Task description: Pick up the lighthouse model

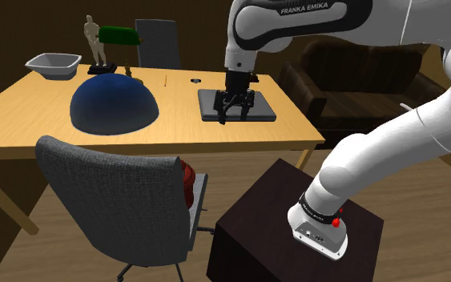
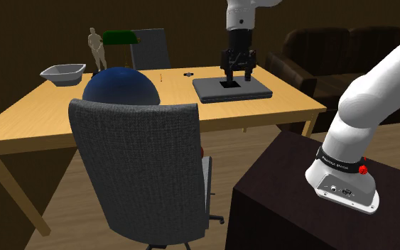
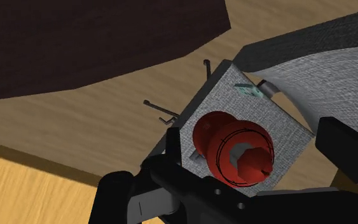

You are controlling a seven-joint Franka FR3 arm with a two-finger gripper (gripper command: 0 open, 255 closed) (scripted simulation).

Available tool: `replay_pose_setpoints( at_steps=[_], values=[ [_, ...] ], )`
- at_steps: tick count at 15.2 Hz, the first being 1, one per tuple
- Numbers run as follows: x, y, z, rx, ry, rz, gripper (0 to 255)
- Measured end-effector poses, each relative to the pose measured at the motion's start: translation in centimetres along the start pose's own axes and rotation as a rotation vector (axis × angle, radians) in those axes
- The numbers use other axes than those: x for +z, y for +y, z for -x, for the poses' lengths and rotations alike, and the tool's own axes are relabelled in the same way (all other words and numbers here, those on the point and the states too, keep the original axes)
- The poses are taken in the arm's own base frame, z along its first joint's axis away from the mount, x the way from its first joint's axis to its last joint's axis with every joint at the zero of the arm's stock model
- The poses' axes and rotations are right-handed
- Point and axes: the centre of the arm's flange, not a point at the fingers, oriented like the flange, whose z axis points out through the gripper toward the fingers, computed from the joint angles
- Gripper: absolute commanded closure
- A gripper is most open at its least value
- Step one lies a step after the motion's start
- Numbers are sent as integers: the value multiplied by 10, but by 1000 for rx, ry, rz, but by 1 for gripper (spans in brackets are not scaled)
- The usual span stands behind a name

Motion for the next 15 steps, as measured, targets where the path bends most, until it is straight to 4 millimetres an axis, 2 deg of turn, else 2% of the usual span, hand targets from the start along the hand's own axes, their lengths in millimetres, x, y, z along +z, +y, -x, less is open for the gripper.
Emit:
replay_pose_setpoints(
  at_steps=[5, 9, 15],
  values=[
    [45, -19, -43, 143, -55, -70, 0],
    [83, -35, -84, 257, -97, -127, 0],
    [134, -49, -134, 428, -163, -211, 0]
  ],
)
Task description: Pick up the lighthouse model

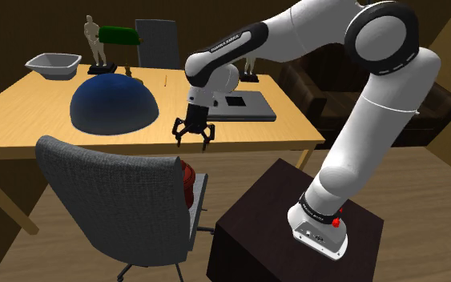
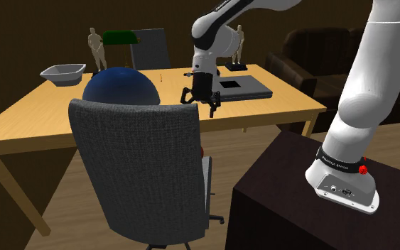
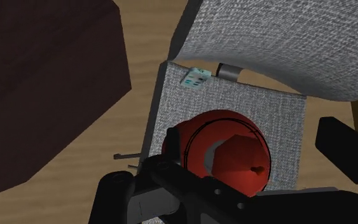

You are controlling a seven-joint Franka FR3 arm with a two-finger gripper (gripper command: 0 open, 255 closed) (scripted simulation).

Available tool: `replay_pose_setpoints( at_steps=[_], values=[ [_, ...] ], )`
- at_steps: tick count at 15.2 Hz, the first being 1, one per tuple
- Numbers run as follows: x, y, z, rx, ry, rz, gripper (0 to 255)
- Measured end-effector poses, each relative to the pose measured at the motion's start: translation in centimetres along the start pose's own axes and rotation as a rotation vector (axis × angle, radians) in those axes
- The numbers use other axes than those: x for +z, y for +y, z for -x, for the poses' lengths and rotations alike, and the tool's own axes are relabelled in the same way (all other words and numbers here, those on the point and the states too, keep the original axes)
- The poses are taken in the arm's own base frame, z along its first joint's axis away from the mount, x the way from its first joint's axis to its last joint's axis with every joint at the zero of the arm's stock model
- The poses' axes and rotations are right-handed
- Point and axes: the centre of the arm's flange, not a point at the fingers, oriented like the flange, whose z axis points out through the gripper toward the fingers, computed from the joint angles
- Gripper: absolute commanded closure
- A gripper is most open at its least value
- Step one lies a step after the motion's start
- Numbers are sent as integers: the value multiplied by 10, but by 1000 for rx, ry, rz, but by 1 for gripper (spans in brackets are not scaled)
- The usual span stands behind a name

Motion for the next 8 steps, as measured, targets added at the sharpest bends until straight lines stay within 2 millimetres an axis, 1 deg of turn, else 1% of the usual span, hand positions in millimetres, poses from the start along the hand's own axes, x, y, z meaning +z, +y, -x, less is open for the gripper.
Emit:
replay_pose_setpoints(
  at_steps=[2, 6, 8],
  values=[
    [18, -8, -24, 57, -22, -28, 0],
    [57, -18, -59, 171, -65, -84, 0],
    [66, -21, -70, 196, -74, -95, 0]
  ],
)
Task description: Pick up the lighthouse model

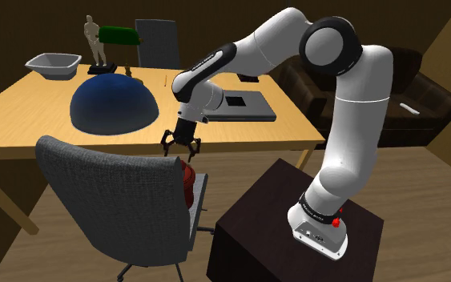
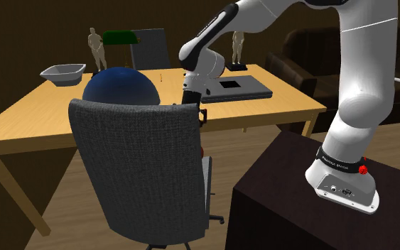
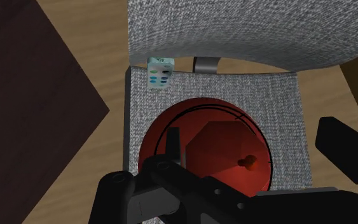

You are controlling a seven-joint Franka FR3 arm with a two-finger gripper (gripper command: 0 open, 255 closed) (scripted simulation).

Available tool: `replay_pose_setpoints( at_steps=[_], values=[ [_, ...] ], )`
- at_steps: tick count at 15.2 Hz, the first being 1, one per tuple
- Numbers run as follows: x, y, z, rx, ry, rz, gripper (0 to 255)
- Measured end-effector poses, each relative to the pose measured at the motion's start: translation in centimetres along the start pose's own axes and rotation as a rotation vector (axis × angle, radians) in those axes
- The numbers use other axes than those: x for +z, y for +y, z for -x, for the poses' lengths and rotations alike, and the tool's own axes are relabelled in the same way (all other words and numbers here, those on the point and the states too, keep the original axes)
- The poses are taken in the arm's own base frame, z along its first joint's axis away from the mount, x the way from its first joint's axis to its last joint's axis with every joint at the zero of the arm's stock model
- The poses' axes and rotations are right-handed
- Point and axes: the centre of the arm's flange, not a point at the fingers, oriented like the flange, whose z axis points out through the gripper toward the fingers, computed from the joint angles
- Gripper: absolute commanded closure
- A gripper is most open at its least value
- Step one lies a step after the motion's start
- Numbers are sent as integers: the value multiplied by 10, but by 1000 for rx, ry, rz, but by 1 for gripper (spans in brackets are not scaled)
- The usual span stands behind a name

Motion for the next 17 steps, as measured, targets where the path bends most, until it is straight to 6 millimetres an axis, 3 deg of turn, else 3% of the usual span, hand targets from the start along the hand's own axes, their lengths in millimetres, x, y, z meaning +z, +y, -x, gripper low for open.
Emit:
replay_pose_setpoints(
  at_steps=[7, 8, 17],
  values=[
    [29, 4, -20, 8, -3, -4, 0],
    [30, 5, -22, 8, -3, -4, 255],
    [30, 5, -23, 7, -3, -5, 255]
  ],
)
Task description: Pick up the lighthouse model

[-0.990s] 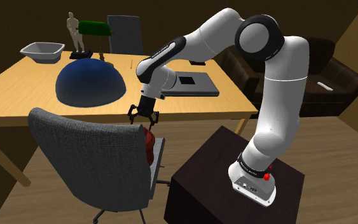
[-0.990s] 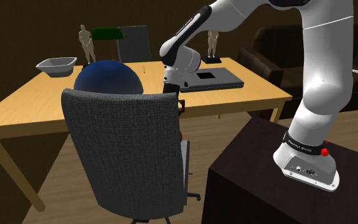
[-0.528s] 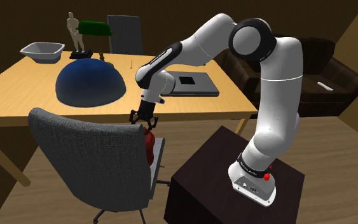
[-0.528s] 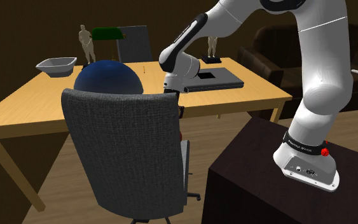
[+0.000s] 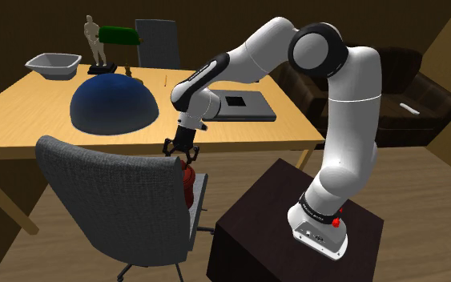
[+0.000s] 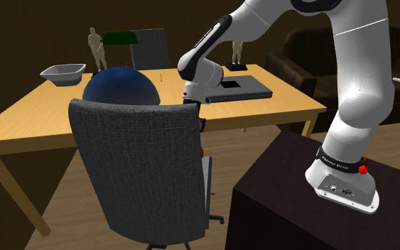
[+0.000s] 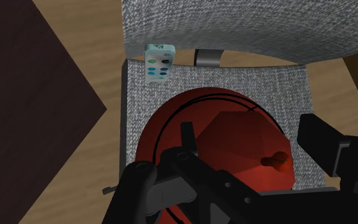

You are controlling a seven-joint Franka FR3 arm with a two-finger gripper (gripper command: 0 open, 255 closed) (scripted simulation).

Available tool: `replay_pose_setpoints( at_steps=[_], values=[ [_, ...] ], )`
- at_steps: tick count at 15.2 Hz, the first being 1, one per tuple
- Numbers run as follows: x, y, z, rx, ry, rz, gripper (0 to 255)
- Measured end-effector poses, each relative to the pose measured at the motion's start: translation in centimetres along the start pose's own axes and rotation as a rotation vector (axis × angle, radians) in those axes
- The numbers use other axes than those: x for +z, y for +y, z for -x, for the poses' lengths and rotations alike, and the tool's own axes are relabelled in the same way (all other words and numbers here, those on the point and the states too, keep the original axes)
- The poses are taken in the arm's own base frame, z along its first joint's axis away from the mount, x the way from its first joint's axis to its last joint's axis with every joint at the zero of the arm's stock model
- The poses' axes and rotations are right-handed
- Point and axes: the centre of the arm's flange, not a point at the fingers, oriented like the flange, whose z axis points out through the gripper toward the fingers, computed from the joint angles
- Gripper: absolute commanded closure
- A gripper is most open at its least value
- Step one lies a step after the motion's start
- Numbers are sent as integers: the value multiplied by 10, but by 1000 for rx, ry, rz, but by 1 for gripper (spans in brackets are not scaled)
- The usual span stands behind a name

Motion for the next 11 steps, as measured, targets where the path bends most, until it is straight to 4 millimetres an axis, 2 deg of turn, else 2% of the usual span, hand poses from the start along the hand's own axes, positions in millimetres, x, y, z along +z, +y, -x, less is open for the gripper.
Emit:
replay_pose_setpoints(
  at_steps=[3, 11],
  values=[
    [-3, 0, 2, 3, 0, 2, 255],
    [-36, -7, 24, 3, -1, 3, 255]
  ],
)
